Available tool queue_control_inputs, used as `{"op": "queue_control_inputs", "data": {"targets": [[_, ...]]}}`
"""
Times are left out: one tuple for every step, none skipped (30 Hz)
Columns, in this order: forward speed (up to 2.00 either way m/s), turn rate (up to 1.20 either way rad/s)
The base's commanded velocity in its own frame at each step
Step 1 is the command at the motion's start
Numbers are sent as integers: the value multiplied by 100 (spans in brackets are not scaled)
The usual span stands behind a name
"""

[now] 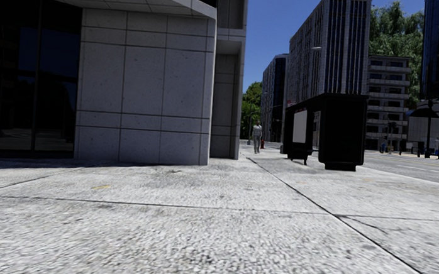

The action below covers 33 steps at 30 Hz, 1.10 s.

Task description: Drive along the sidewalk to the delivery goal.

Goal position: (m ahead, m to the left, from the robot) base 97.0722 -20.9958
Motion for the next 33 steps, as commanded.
{"op": "queue_control_inputs", "data": {"targets": [[200,0],[200,0],[200,0],[200,0],[200,0],[200,0],[200,0],[200,0],[200,0],[200,0],[200,0],[200,0],[200,0],[200,0],[200,0],[200,0],[200,0],[200,0],[200,0],[200,0],[200,0],[200,0],[200,0],[200,0],[200,0],[200,0],[200,0],[200,0],[200,0],[200,0],[200,0],[200,0],[200,0]]}}
